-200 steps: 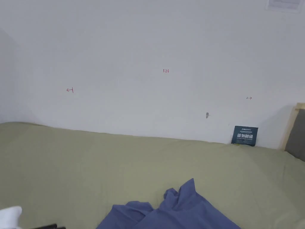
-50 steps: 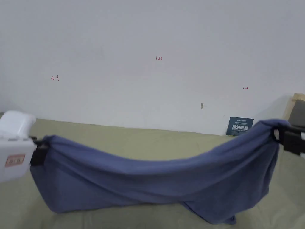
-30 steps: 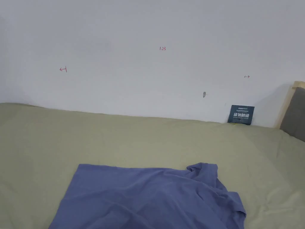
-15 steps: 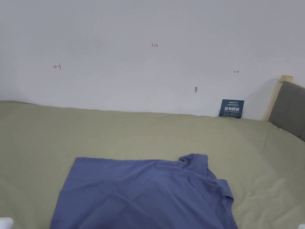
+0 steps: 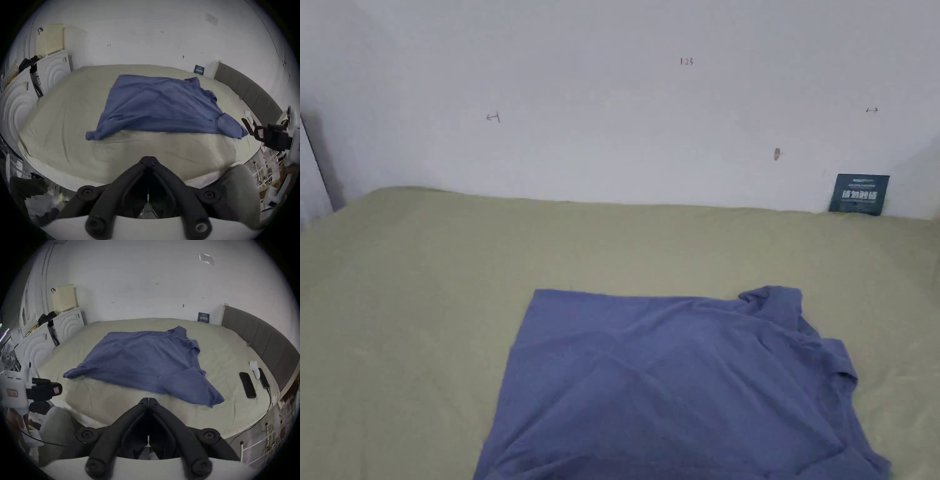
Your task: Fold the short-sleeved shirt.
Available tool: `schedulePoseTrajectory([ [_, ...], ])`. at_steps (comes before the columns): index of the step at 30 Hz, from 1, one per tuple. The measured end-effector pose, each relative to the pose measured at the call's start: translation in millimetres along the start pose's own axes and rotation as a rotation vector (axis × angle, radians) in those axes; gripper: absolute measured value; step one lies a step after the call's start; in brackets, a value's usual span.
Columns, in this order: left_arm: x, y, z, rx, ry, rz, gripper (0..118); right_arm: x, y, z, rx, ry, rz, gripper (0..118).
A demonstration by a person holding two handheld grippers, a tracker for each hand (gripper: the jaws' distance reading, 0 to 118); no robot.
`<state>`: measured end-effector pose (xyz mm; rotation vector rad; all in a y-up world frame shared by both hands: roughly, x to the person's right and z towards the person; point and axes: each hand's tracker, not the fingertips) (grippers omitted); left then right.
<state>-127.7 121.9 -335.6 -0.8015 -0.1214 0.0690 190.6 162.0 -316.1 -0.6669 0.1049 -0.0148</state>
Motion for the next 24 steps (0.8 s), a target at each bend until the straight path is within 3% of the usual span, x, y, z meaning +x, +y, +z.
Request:
schedulePoseTrajectory([
  [1, -4.1, 4.6, -2.5, -0.001, 0.003, 0.006, 0, 2.0, 1.4, -0.6, -0.002, 0.001, -0.009, 0],
  [2, -9.4, 8.2, -5.1, 0.008, 0.021, 0.017, 8, 6.4, -1.9, 0.2, -0.005, 0.001, -0.017, 0],
  [4, -25.0, 20.2, -13.8, 0.062, 0.103, 0.017, 61, 13.0, 3.0, 1.6, 0.001, -0.004, -0.030, 0],
  [5, -32.2, 31.6, -21.6, 0.067, 0.154, 0.030, 61, 17.2, 6.1, 2.4, 0.006, -0.008, -0.036, 0],
  [6, -42.8, 41.5, -34.4, 0.057, 0.182, 0.043, 72, 23.0, 4.2, 3.3, 0.018, -0.018, -0.040, 0],
  [7, -53.4, 48.5, -47.3, 0.041, 0.180, 0.050, 100, 27.9, 7.0, 2.7, 0.022, -0.031, -0.045, 0],
  [8, -62.3, 54.0, -59.1, 0.020, 0.184, 0.068, 116, 32.6, 9.9, 2.0, 0.018, -0.054, -0.047, 0],
  [9, -68.0, 62.0, -73.8, -0.005, 0.188, 0.083, 118, 38.9, 10.8, 1.3, 0.016, -0.069, -0.052, 0],
  [12, -83.1, 66.3, -115.8, -0.138, 0.191, 0.045, 117, 59.2, 13.6, -0.2, 0.015, -0.101, -0.100, 0],
  [13, -81.3, 67.8, -125.5, -0.183, 0.212, 0.019, 110, 65.9, 15.1, -1.1, 0.014, -0.106, -0.120, 1],
  [14, -82.9, 66.9, -131.6, -0.193, 0.213, -0.010, 89, 74.3, 12.9, -3.0, 0.022, -0.110, -0.142, 1],
  [15, -82.6, 66.6, -128.9, -0.167, 0.221, 0.005, 22, 84.7, 14.1, -7.5, 0.024, -0.120, -0.163, 9],
  [16, -83.1, 66.2, -127.6, -0.155, 0.225, 0.018, 2, 92.4, 15.1, -11.6, 0.019, -0.126, -0.181, 30],
  [17, -80.6, 65.2, -123.5, -0.100, 0.178, 0.040, 2, 103.8, 17.1, -17.9, 0.006, -0.164, -0.250, 56],
  [18, -80.3, 66.5, -121.5, -0.091, 0.153, 0.071, 2, 116.8, 16.8, -29.6, -0.016, -0.117, -0.333, 71],
  [19, -79.9, 68.2, -121.9, -0.118, 0.160, 0.060, 2, 126.0, 17.9, -40.9, -0.052, -0.082, -0.353, 71],
  [22, -78.5, 70.2, -122.1, -0.128, 0.176, 0.016, 2, 141.0, 27.7, -76.0, -0.134, -0.200, -0.222, 71],
  [24, -82.9, 71.2, -123.9, -0.136, 0.156, 0.047, 2, 145.4, 31.4, -101.3, -0.174, -0.176, -0.131, 71],
])
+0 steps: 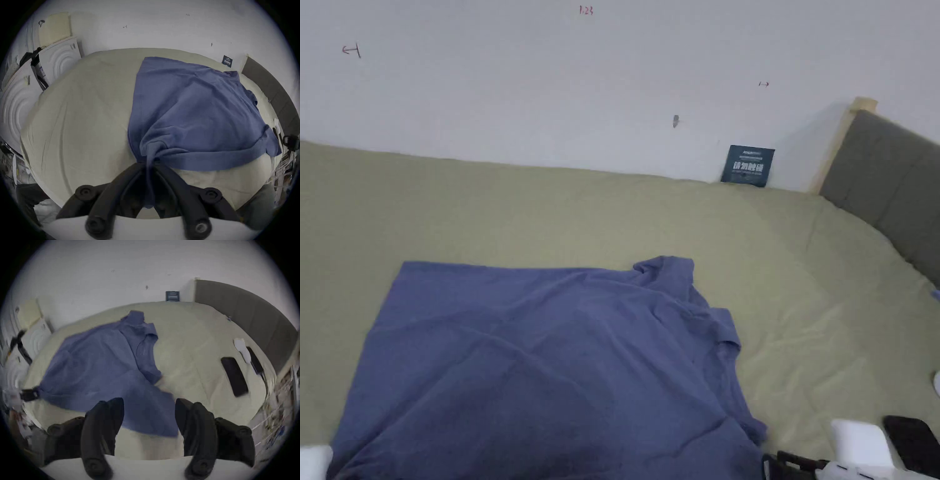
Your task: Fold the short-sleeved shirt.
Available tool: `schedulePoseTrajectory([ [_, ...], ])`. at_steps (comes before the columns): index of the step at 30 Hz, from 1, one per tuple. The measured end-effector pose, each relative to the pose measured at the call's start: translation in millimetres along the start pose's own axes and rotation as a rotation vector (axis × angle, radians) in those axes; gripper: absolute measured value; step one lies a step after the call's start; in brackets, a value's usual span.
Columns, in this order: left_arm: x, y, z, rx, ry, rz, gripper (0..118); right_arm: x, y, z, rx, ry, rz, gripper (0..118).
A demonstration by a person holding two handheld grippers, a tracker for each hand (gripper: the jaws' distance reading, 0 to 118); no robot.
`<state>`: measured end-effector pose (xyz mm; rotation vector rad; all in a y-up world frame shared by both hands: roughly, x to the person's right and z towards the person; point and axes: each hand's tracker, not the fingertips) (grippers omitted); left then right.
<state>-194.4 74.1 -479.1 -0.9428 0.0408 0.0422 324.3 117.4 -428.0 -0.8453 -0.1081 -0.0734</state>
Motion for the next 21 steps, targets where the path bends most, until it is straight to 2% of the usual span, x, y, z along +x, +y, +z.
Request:
schedulePoseTrajectory([
  [3, -2.9, -0.8, -3.6, -0.013, -0.006, 0.026, 2, -6.1, -0.2, -32.2, -0.072, 0.072, 0.112, 71],
  [5, -1.6, -1.4, -7.0, -0.014, -0.009, 0.025, 2, -14.3, -6.8, -48.5, -0.170, 0.055, 0.208, 66],
  [6, -1.5, -1.3, -6.3, -0.013, -0.010, 0.021, 2, -18.1, -12.0, -53.3, -0.210, -0.003, 0.276, 36],
  [7, -1.8, -1.0, -4.9, -0.012, -0.011, 0.014, 2, -21.5, -14.7, -51.0, -0.218, -0.024, 0.306, 4],
  [9, -1.8, -0.5, -3.4, -0.007, -0.018, -0.004, 2, -24.2, -16.0, -33.7, -0.108, -0.025, 0.307, 4],
  [11, -2.1, 0.7, -1.0, -0.003, -0.019, -0.014, 2, -25.7, -13.2, -16.4, -0.009, -0.008, 0.215, 4],
  [12, -2.6, 1.3, 1.0, -0.003, -0.019, -0.013, 2, -28.2, -10.2, -9.5, 0.009, 0.015, 0.210, 4],
  [15, -3.7, 3.1, 10.6, 0.030, -0.029, 0.008, 2, -33.4, -1.0, 9.6, 0.062, -0.016, 0.272, 4],
  [18, -5.5, 13.7, 21.6, 0.053, -0.047, 0.005, 2, -29.5, 16.1, 13.8, 0.052, 0.051, 0.225, 4],
  [21, -6.3, 39.9, 23.6, 0.063, -0.054, -0.009, 2, -28.6, 36.5, 2.6, 0.059, 0.050, 0.208, 4],
])
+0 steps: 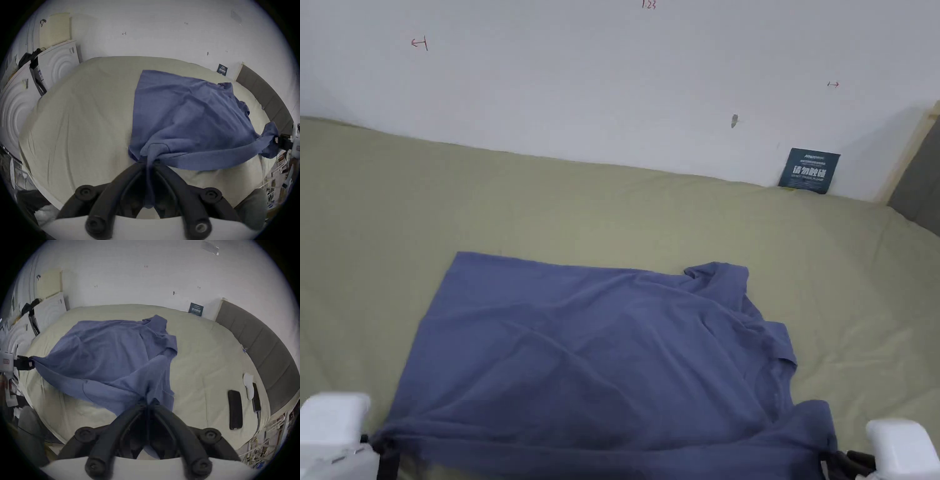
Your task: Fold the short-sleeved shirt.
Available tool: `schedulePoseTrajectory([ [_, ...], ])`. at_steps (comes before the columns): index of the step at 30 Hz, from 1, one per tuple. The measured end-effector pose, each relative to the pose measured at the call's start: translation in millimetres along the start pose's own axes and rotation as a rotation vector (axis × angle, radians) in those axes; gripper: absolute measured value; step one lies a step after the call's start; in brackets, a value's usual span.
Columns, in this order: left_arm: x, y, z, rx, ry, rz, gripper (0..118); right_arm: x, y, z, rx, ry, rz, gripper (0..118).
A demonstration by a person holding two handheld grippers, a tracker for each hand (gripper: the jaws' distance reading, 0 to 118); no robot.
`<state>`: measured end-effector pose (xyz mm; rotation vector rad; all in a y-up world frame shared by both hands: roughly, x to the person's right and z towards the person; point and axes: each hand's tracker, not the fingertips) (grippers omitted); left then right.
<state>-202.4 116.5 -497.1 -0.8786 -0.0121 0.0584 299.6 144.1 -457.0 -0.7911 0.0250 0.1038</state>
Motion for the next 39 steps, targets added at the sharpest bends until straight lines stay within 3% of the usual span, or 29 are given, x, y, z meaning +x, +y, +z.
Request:
schedulePoseTrajectory([
  [5, 1.7, 59.9, -25.3, -0.014, 0.001, -0.082, 2, 19.9, 48.7, -32.1, 0.005, 0.021, -0.012, 4],
  [9, 5.4, 101.7, -55.4, -0.032, 0.012, -0.135, 2, 26.6, 88.2, -67.9, -0.020, 0.029, 0.026, 4],
  [17, 12.5, 137.7, -110.7, -0.173, 0.052, -0.292, 2, 20.7, 135.1, -136.6, -0.109, -0.005, 0.328, 5],
  [20, 10.5, 138.9, -125.5, -0.180, 0.026, -0.277, 34, 22.2, 136.5, -154.8, -0.085, -0.013, 0.356, 16],
  [21, 8.7, 137.7, -129.5, -0.176, 0.025, -0.256, 34, 22.8, 136.4, -156.0, -0.066, -0.018, 0.357, 16],
  [22, 6.3, 135.3, -131.7, -0.174, 0.034, -0.203, 67, 24.2, 136.0, -155.1, -0.055, -0.013, 0.335, 42],
  [23, 2.9, 131.6, -130.3, -0.172, 0.039, -0.166, 98, 26.4, 134.5, -150.8, -0.044, 0.022, 0.250, 67],
  [24, -1.4, 128.7, -123.3, -0.144, -0.011, -0.127, 111, 30.5, 133.0, -140.4, -0.015, 0.055, 0.154, 72],
  [26, -6.3, 122.8, -102.2, -0.084, -0.052, -0.081, 110, 34.4, 123.8, -116.7, 0.060, 0.115, 0.020, 73],
  [30, -11.4, 93.5, -54.0, 0.080, 0.005, -0.046, 108, 21.1, 89.5, -65.4, 0.156, 0.055, -0.095, 72],
  [31, -10.1, 83.5, -45.3, 0.109, 0.020, -0.018, 99, 16.8, 79.2, -56.8, 0.167, 0.047, -0.117, 72],
  [32, -11.2, 69.8, -35.4, 0.145, 0.032, 0.016, 76, 10.1, 65.8, -47.3, 0.176, 0.031, -0.152, 72],
  [33, -7.7, 56.6, -26.7, 0.175, 0.055, 0.050, 16, 0.2, 52.5, -39.0, 0.174, 0.019, -0.180, 70],
  [34, -3.6, 44.2, -20.5, 0.194, 0.080, 0.066, 0, -5.8, 39.8, -31.5, 0.181, 0.026, -0.204, 67],
  [35, 2.8, 24.0, -11.4, 0.225, 0.132, 0.069, 0, -13.7, 24.6, -20.8, 0.193, 0.036, -0.228, 48],
  [36, 7.9, 8.8, 1.1, 0.248, 0.143, 0.090, 0, -24.5, 11.4, -10.1, 0.225, 0.010, -0.237, 0],
  [38, 18.2, -19.0, 17.9, 0.253, 0.074, 0.086, 0, -43.7, -6.5, 10.3, 0.257, -0.088, -0.241, 0],
  [39, 24.9, -31.6, 24.0, 0.240, 0.080, 0.089, 0, -48.0, -14.7, 18.1, 0.244, -0.034, -0.216, 0],
])
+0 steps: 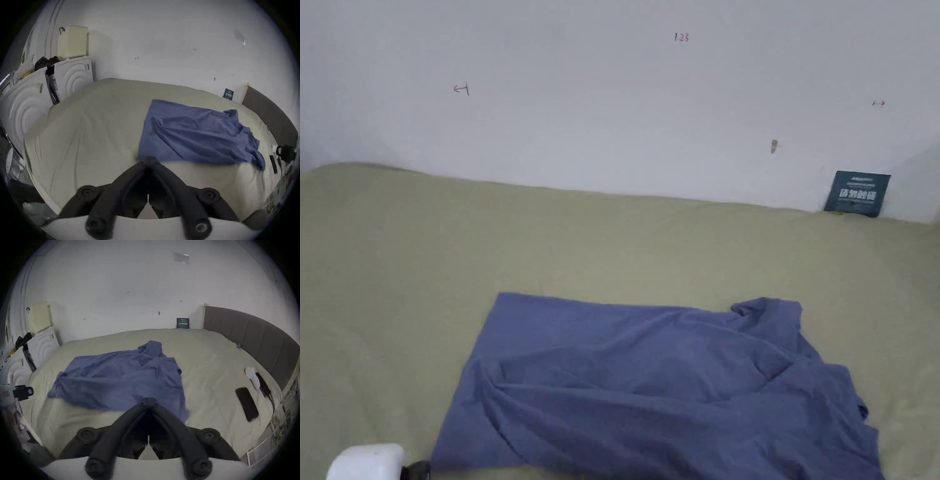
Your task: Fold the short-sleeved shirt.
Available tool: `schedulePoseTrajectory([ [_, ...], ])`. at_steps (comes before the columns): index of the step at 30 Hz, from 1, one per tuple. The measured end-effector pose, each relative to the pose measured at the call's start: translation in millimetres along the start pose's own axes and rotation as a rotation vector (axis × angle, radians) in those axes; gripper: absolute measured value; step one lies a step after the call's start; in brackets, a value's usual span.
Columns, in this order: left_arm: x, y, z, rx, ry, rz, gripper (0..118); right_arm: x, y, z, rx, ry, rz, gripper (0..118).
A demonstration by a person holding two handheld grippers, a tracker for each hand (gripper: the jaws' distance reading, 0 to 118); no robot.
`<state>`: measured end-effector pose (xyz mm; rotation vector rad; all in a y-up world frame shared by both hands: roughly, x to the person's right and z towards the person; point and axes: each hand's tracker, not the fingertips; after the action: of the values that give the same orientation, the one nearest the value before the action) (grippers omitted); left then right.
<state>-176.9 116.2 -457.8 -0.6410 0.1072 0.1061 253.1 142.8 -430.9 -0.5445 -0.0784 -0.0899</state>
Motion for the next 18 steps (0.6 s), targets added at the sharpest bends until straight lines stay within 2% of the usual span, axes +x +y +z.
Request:
schedulePoseTrajectory([
  [4, 7.6, -24.4, 4.6, -0.068, -0.040, -0.047, 0, -14.5, -21.9, 4.9, -0.079, 0.055, 0.056, 0],
  [8, 2.3, -8.4, -20.8, -0.099, -0.039, -0.044, 0, -9.4, -24.6, 0.0, -0.089, 0.052, 0.024, 0],
  [10, -1.6, 10.7, -41.9, -0.089, -0.025, -0.036, 23, -3.2, -23.0, -1.1, -0.084, 0.049, -0.002, 0],
  [11, -2.2, 21.4, -56.1, -0.106, 0.003, -0.063, 30, 0.8, -21.4, -0.7, -0.079, 0.043, -0.009, 0],
  [12, -2.3, 30.0, -69.6, -0.110, 0.036, -0.077, 30, 4.6, -20.0, -0.5, -0.075, 0.039, -0.010, 0],
  [14, -2.7, 43.5, -100.7, -0.162, 0.091, -0.102, 80, 9.7, -15.6, 2.1, -0.069, 0.007, -0.002, 0],
  [15, -2.3, 49.3, -114.1, -0.197, 0.098, -0.112, 90, 15.0, -13.5, 2.6, -0.071, 0.004, -0.004, 0],
  [18, 2.8, 54.1, -144.8, -0.247, 0.061, -0.119, 89, 30.1, -10.6, 0.2, -0.092, -0.032, -0.014, 0],
])
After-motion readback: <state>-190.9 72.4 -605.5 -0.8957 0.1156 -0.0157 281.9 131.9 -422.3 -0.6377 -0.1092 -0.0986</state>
